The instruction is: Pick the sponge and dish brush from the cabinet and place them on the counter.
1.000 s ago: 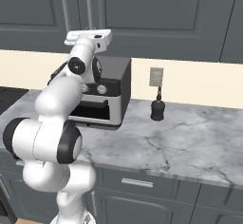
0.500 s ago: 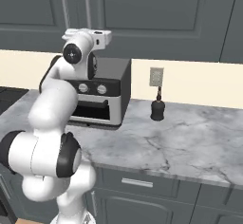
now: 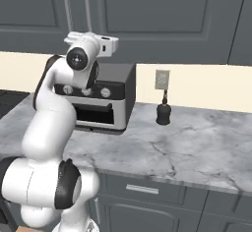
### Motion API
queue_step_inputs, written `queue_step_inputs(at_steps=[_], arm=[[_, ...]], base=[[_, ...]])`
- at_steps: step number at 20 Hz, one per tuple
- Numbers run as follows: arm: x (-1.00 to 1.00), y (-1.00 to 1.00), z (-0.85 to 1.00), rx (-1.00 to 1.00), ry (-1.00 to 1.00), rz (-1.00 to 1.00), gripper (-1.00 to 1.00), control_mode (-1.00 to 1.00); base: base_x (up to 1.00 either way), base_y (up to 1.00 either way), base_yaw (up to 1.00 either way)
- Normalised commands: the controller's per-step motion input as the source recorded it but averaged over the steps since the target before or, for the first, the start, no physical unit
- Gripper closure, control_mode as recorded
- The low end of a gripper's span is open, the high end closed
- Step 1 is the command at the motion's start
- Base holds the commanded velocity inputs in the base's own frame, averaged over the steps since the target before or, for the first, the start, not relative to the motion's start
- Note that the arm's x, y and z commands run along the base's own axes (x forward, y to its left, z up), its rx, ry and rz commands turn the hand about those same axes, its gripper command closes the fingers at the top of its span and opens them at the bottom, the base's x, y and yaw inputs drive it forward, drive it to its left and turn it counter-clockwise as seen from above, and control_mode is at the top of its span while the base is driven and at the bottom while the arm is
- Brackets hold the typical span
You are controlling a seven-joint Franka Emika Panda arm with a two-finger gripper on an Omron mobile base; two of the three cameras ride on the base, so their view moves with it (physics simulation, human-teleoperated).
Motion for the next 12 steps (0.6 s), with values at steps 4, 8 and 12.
queue_step_inputs(at_steps=[4,8,12], arm=[[-0.43,-0.57,0.12,0.07,0.00,0.03,1.00,-1.00],[-0.50,-0.56,0.23,0.06,0.00,0.03,1.00,-1.00],[-0.56,-0.52,0.33,0.03,0.01,0.01,1.00,-1.00]], base=[[0.00,0.00,0.00],[0.00,0.00,0.00],[0.00,0.00,0.00]])
